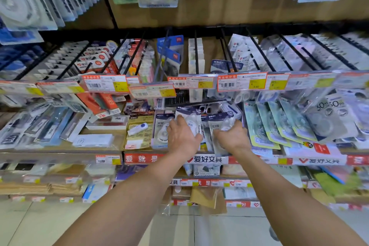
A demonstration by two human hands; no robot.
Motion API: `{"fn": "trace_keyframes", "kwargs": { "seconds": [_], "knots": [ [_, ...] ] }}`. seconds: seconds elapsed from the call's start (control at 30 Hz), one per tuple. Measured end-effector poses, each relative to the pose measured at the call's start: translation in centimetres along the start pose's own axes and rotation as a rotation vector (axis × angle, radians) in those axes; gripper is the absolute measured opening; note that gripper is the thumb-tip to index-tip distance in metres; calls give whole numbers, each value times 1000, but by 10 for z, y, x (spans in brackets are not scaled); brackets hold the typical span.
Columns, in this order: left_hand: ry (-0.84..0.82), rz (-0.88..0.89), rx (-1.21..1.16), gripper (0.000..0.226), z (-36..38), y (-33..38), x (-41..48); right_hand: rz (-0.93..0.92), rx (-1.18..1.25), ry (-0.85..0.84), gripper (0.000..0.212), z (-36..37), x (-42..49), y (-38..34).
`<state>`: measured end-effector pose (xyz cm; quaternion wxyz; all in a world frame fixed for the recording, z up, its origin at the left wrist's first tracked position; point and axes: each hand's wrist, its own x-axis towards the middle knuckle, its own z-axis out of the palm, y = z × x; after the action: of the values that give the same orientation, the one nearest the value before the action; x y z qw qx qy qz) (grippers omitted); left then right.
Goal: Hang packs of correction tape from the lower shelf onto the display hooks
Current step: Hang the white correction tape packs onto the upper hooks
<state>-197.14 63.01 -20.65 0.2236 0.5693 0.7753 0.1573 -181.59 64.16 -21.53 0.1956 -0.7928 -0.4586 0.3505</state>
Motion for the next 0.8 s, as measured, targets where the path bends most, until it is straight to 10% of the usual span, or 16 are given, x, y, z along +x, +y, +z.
{"fn": "trace_keyframes", "kwargs": {
  "seconds": [0.43,0.8],
  "knots": [
    [61,185,-192,95,-36,-44,-90,-229,473,-34,17,-39,-92,9],
    [171,194,-363,97,-82,-43,-135,-417,699,-95,19,-89,-141,-57]
  ]
}}
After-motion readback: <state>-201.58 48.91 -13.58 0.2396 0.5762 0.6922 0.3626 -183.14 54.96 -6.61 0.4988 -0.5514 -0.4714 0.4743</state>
